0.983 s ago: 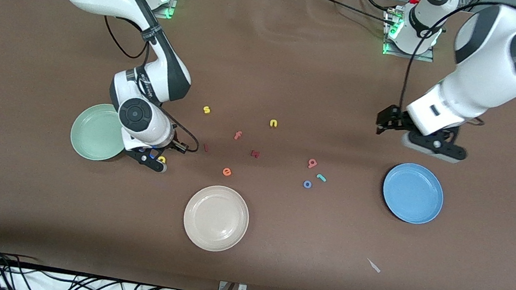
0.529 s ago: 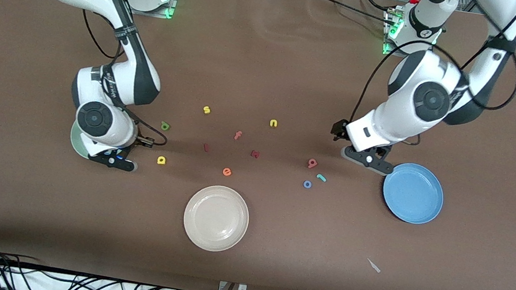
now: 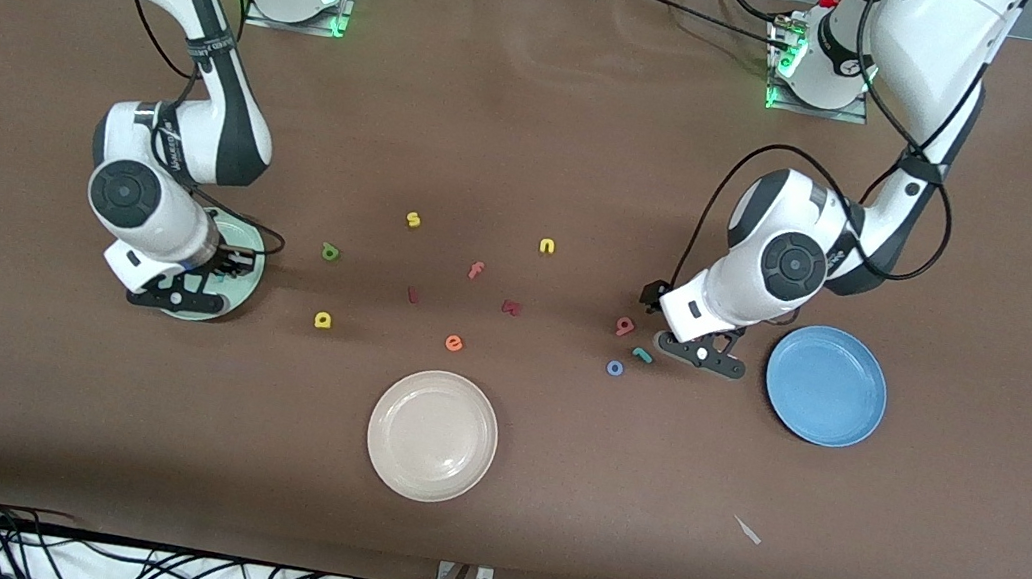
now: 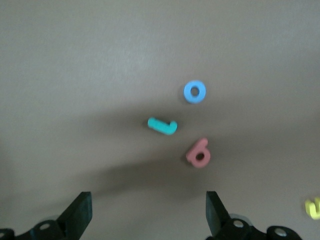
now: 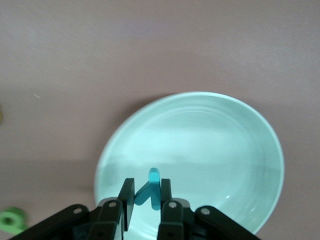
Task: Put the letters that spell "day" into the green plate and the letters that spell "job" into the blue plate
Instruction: 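Place the cyan letter in the green plate while the left gripper reaches letters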
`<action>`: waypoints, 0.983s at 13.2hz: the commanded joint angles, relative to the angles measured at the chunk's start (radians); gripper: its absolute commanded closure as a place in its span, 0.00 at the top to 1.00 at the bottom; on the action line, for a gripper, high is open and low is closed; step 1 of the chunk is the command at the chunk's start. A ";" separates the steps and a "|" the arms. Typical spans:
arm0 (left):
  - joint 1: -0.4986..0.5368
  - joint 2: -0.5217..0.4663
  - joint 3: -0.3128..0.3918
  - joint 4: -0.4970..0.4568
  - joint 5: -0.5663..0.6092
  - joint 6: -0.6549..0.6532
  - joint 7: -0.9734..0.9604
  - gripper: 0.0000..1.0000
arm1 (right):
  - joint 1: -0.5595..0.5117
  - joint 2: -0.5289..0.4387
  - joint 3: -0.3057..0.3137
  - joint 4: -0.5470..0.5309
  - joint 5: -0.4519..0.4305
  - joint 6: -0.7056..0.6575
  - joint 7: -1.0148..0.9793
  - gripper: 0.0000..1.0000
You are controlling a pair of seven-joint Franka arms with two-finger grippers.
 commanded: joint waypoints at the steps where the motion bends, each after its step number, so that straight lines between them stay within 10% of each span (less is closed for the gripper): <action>1: -0.050 0.075 0.055 0.065 -0.002 0.048 0.011 1.00 | 0.003 -0.053 -0.030 -0.105 0.077 0.075 -0.134 0.12; 2: -0.062 0.098 0.065 0.079 -0.005 0.070 0.002 1.00 | 0.003 -0.050 -0.033 -0.105 0.098 0.073 -0.151 0.31; 3: -0.076 0.114 0.070 0.080 -0.008 0.091 -0.003 1.00 | 0.003 -0.050 -0.033 -0.099 0.107 0.069 -0.144 0.77; 4: -0.095 0.131 0.088 0.088 -0.008 0.119 -0.003 1.00 | 0.003 -0.050 -0.032 -0.091 0.115 0.062 -0.144 1.00; 13: -0.168 0.201 0.145 0.108 -0.011 0.182 -0.006 0.91 | 0.012 -0.066 0.109 -0.059 0.171 -0.028 0.184 1.00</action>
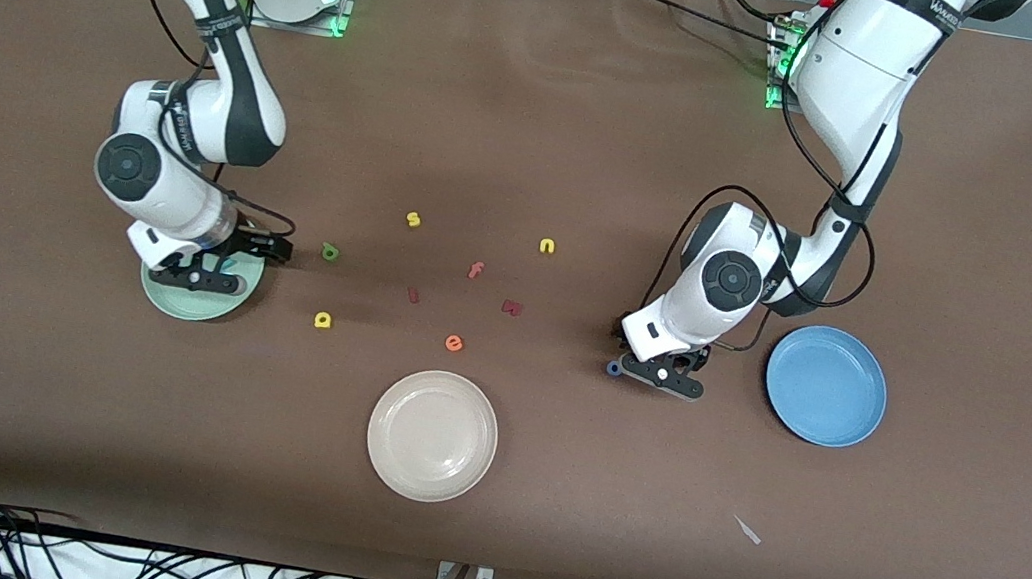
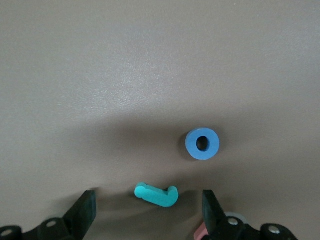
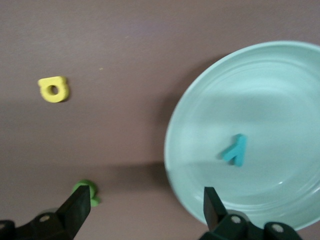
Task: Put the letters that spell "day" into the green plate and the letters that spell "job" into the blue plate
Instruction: 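Grasp the cyan hook and green letter with the left and right grippers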
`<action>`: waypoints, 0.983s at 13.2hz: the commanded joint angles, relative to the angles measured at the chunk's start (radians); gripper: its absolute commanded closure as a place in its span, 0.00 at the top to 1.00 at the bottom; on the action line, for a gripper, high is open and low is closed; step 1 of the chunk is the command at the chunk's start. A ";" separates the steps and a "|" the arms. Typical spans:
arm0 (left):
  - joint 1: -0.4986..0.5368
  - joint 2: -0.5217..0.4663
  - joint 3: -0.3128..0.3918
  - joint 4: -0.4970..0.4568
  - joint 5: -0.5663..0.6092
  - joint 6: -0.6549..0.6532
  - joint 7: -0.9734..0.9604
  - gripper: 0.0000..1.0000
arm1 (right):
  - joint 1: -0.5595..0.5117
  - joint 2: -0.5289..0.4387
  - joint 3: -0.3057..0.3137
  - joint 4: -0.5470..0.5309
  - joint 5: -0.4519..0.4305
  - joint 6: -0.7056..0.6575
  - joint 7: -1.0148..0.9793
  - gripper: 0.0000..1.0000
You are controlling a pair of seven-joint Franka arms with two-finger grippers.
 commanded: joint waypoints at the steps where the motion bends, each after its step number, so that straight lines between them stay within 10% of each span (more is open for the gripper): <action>1: -0.021 0.012 0.024 0.021 -0.010 0.003 -0.001 0.90 | 0.000 -0.015 0.037 -0.006 0.013 -0.013 0.097 1.00; 13: -0.041 0.020 0.024 0.020 -0.002 0.003 0.009 0.61 | 0.069 0.043 0.050 -0.107 0.013 0.218 0.242 0.99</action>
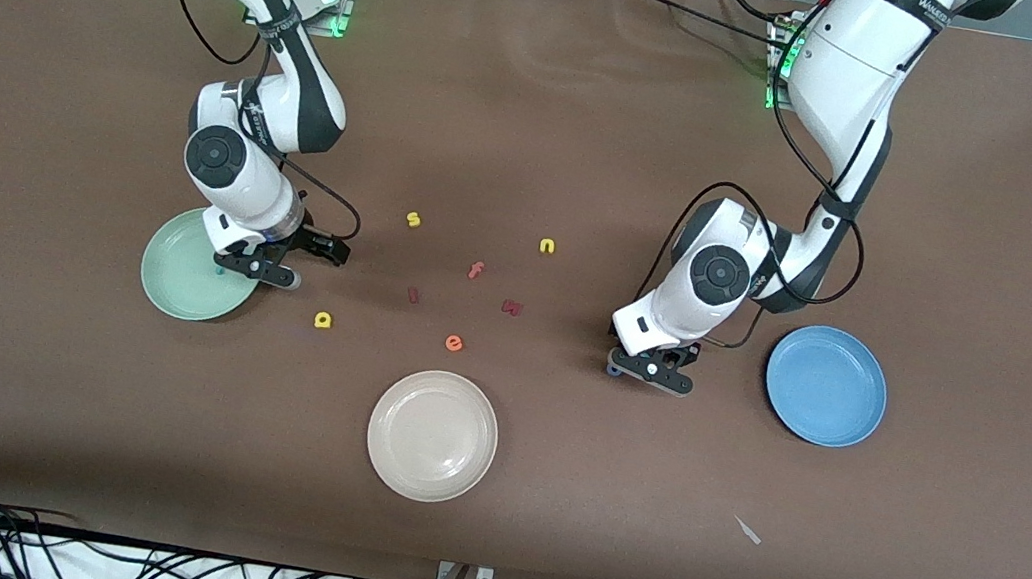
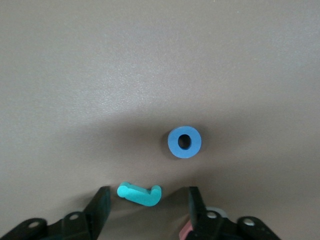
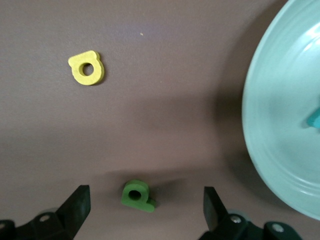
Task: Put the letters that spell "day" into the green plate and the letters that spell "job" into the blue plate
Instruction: 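Grasp the cyan hook and green letter with the left and right grippers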
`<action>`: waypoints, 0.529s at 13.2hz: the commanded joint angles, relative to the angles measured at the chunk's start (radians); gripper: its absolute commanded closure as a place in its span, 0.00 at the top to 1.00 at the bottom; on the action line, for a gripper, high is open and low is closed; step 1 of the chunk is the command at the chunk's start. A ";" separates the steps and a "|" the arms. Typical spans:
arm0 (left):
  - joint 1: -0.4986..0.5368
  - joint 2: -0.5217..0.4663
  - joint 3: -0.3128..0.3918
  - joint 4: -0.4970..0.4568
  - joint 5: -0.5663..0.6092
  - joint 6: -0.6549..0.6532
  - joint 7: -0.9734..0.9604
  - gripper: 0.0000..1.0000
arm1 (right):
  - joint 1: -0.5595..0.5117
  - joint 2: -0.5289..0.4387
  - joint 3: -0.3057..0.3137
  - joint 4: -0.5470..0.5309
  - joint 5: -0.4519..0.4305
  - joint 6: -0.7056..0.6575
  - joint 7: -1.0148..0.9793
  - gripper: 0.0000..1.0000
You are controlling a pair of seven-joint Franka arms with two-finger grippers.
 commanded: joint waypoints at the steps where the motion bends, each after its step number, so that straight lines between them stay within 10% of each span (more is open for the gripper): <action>1: -0.011 0.019 0.014 0.017 -0.002 0.004 0.016 0.58 | 0.021 0.004 -0.001 -0.013 0.012 0.025 0.013 0.99; 7: -0.006 0.020 0.024 0.017 0.001 0.004 0.018 0.49 | 0.036 0.023 -0.001 -0.014 0.012 0.022 0.024 0.83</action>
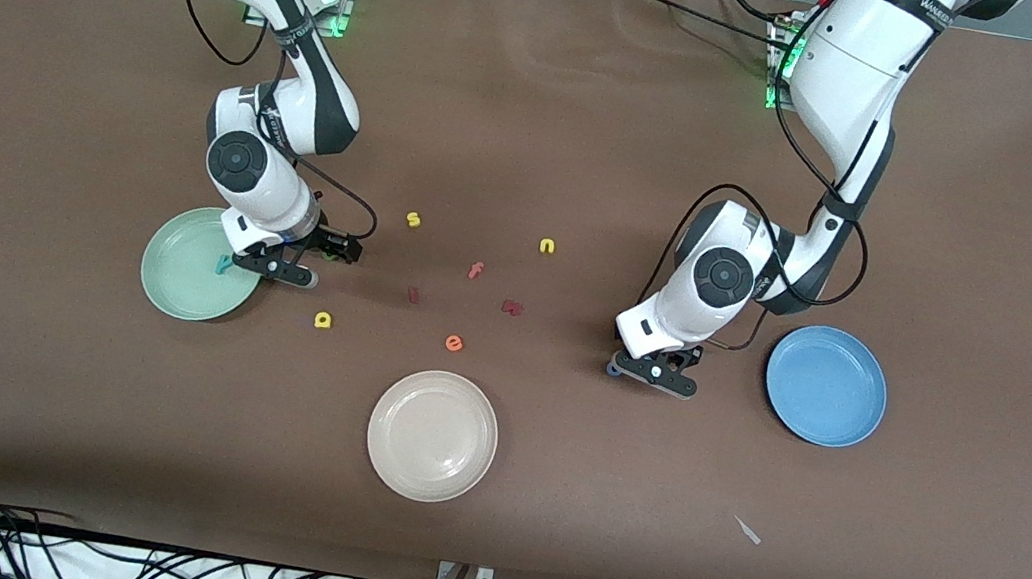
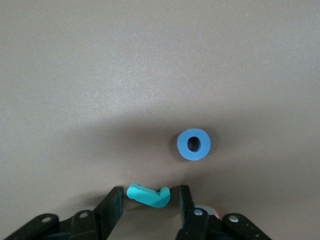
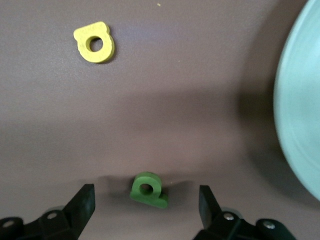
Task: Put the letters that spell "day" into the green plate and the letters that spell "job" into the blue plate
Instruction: 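Grasp the cyan hook and green letter with the left and right grippers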
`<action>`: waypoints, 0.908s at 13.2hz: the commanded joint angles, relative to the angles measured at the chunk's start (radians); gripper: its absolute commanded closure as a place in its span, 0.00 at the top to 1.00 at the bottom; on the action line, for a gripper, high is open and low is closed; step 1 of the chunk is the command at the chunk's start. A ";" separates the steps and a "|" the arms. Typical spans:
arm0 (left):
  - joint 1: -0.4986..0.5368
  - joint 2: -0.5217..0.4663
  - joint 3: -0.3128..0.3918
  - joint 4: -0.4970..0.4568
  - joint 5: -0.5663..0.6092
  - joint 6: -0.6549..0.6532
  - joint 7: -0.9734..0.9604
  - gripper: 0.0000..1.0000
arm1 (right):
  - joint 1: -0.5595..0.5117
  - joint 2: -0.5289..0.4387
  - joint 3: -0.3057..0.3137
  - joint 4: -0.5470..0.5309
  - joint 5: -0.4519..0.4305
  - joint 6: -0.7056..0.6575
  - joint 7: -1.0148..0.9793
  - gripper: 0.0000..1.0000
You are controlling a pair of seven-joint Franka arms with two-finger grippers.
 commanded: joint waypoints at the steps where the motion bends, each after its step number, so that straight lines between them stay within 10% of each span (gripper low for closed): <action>1: -0.006 0.020 0.015 0.016 0.001 0.005 0.018 0.45 | 0.006 -0.001 -0.001 -0.014 0.011 0.013 0.011 0.79; 12: 0.015 -0.044 0.035 -0.001 0.002 -0.015 0.019 0.20 | 0.006 0.001 0.001 -0.014 0.011 0.007 0.011 0.46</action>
